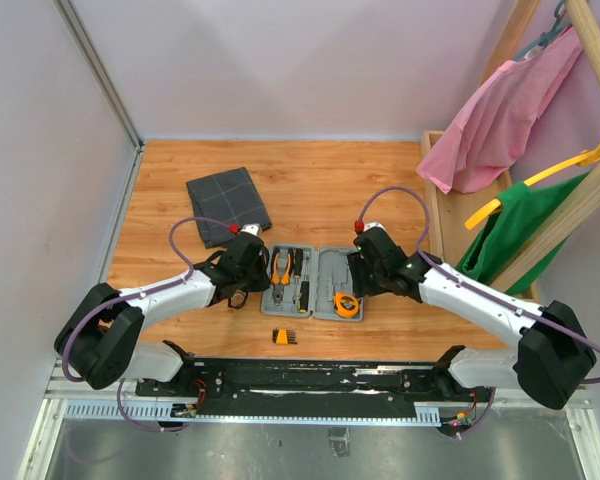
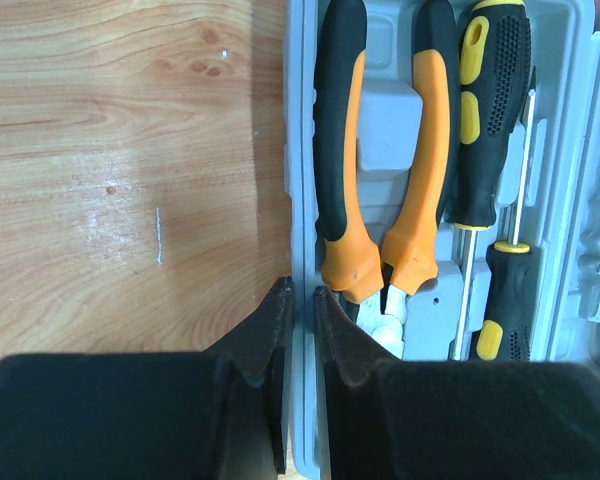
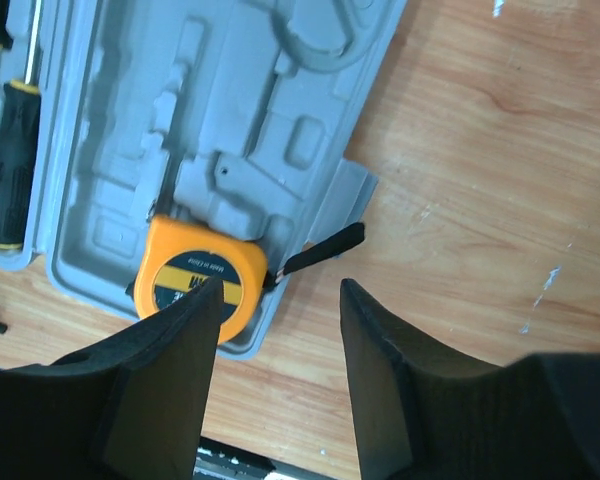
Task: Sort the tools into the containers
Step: Adjust the engineering item in the storage box.
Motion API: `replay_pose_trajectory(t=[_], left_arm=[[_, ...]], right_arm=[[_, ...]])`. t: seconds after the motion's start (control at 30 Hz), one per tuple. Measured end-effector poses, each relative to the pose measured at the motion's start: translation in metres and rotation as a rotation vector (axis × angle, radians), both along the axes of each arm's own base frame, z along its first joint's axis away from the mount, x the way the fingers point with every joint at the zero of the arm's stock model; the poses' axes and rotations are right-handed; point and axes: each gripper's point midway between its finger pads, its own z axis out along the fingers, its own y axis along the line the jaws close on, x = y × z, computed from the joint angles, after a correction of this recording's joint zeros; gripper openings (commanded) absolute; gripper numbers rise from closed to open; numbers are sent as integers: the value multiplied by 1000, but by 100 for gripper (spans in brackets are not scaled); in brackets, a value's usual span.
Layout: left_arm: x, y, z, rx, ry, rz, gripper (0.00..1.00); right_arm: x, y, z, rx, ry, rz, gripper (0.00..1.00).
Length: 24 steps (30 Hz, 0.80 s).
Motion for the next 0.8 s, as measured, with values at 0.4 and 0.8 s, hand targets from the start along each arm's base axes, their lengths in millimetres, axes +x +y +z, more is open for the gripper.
replay_pose_trajectory(t=[0.4,0.8], left_arm=[[0,0,0,0,0,1,5],[0,0,0,-3,2,0,4]], right_arm=[[17,-11,-20,-36,38,-59,37],[30,5,-10,6,7,-8,34]])
